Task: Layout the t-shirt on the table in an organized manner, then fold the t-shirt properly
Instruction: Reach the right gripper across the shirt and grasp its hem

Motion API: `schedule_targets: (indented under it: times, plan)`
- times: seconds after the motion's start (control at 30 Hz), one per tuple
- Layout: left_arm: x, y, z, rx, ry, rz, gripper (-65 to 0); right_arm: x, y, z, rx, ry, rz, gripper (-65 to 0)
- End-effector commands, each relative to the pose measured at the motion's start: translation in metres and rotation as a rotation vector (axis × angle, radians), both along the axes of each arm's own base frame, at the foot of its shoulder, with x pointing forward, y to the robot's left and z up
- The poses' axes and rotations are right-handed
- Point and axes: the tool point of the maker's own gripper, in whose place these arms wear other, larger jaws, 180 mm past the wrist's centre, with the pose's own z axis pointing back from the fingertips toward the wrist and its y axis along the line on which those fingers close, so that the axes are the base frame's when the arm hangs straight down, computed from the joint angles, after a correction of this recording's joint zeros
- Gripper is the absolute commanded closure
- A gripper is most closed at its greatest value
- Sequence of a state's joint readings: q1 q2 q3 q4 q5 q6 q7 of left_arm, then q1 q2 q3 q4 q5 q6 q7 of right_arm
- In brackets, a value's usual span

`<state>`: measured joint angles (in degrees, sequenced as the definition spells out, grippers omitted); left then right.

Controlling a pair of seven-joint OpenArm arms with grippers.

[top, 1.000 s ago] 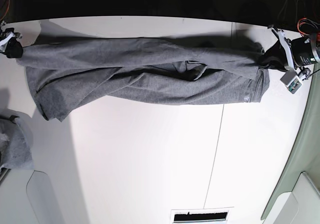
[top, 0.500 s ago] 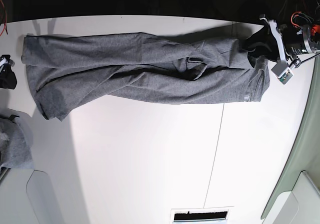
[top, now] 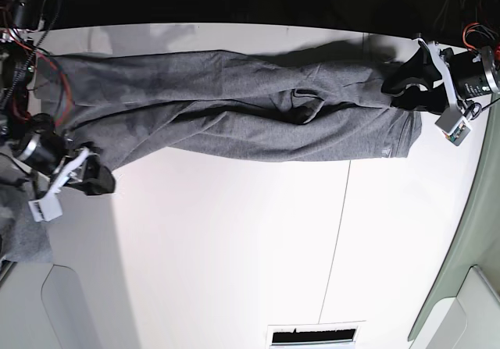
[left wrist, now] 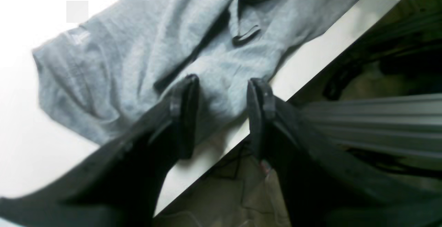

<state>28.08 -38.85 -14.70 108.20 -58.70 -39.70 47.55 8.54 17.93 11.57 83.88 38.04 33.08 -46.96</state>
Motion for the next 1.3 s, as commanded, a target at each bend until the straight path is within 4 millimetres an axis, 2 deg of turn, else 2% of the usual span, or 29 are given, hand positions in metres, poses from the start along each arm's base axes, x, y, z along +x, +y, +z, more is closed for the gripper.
schedule_targets:
  times: [0.0,0.03,0.2,0.3,0.4,0.5,0.6,0.63,0.73,0.8,0.97,1.1,1.2,1.27]
  plan:
    - [0.005,-0.002,0.01,-0.018,-0.036,-0.004,-26.7,0.01,0.015,0.008,0.011,-0.042,0.026,-3.7]
    - [0.005,-0.003,0.01,-0.026,-0.036,0.0,-26.7,0.01,0.033,0.0,0.01,-0.035,0.058,0.0]
    - [0.004,-0.018,0.009,-0.108,-0.038,0.035,-26.7,0.001,0.109,-0.034,0.01,-0.013,0.203,0.0]
    - [0.002,-0.028,0.006,-0.148,-0.034,0.057,-26.7,-0.016,0.145,-0.053,-0.016,0.032,0.3,0.0]
    - [0.0,-0.032,0.004,-0.163,-0.029,0.066,-26.7,-0.029,0.172,-0.055,-0.01,0.037,0.373,0.0]
    - [-0.001,-0.031,0.002,-0.154,-0.018,0.061,-26.7,-0.029,0.198,-0.042,0.031,0.008,0.405,0.0]
    - [-0.004,-0.031,-0.001,-0.142,-0.001,0.054,-26.7,-0.027,0.22,-0.029,0.073,-0.019,0.419,-15.2]
    - [-0.005,-0.031,-0.002,-0.137,0.007,0.051,-26.7,-0.028,0.227,-0.025,0.086,-0.026,0.43,-18.0]
    - [-0.015,-0.031,-0.008,-0.134,0.037,0.051,-26.7,-0.035,0.249,-0.019,0.093,-0.042,0.49,-18.7]
    - [-0.023,-0.031,-0.012,-0.134,0.061,0.053,-26.7,-0.044,0.262,-0.022,0.033,-0.057,0.566,-19.2]
    - [-0.041,-0.03,-0.021,-0.127,0.109,0.059,-26.7,-0.075,0.29,-0.04,-0.185,-0.114,0.793,-31.7]
    - [-0.051,-0.027,-0.028,-0.104,0.133,0.06,-26.7,-0.092,0.3,-0.049,-0.29,-0.154,0.911,-31.8]
    - [-0.053,-0.025,-0.031,-0.088,0.14,0.06,-26.7,-0.097,0.301,-0.057,-0.368,-0.182,0.949,-31.4]
    - [-0.053,-0.024,-0.032,-0.083,0.138,0.062,-26.7,-0.098,0.3,-0.062,-0.396,-0.184,0.952,-24.1]
